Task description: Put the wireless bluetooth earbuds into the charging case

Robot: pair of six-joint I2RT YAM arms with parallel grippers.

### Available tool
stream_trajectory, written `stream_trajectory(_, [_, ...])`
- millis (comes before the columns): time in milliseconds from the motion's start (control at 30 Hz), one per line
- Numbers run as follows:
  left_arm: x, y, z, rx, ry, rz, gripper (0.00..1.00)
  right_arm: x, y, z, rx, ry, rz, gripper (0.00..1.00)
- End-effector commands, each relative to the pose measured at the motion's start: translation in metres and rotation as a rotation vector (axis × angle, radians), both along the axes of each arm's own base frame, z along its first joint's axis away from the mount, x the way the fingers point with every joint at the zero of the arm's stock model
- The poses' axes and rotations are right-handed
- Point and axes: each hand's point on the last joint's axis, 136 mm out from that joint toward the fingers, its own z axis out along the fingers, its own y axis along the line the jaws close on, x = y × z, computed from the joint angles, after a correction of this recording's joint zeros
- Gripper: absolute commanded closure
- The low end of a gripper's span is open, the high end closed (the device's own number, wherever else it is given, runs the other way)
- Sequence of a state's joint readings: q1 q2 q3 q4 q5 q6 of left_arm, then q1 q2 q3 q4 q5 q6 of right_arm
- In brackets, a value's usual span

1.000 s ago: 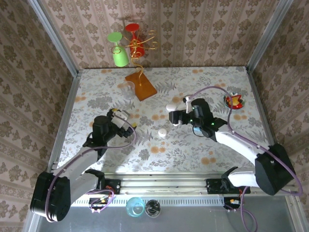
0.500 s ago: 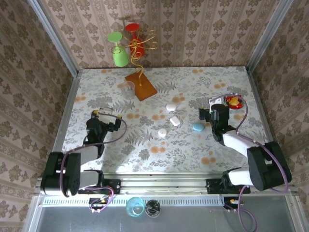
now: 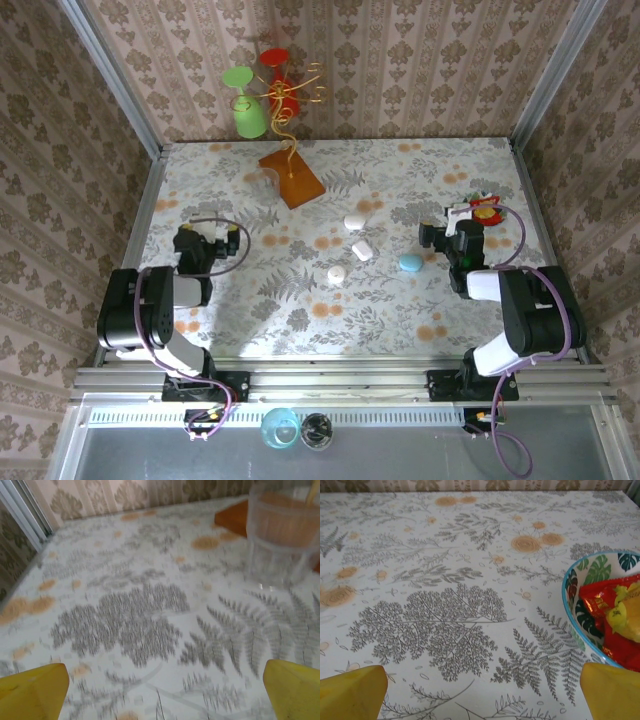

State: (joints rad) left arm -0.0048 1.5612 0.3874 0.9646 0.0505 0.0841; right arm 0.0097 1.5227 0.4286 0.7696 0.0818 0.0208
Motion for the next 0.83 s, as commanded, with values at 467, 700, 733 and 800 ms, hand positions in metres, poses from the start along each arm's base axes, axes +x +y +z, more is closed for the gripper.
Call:
stream_trajectory(467, [-0.0017, 0.0028, -0.0080, -0.004, 0.042, 0.027, 0.00, 0.0031, 0.0059, 0.0079, 0.028, -0.048, 0.029, 0.00])
stream_trajectory(700, [-0.0014, 0.0031, -0.0084, -0.003, 0.044, 0.028, 0.00, 0.0032, 0.0060, 0.0077, 0.029, -0.047, 0.029, 0.00])
stream_trajectory(733, [-0.0012, 0.0030, -0.0082, -0.002, 0.044, 0.028, 0.00, 0.0031, 0.0059, 0.0073, 0.029, -0.045, 0.029, 0.00])
stream_trajectory(800, [-0.0021, 0.0030, -0.0085, -0.002, 0.043, 0.028, 0.00, 0.0031, 0.0059, 0.0075, 0.028, -0.046, 0.029, 0.00])
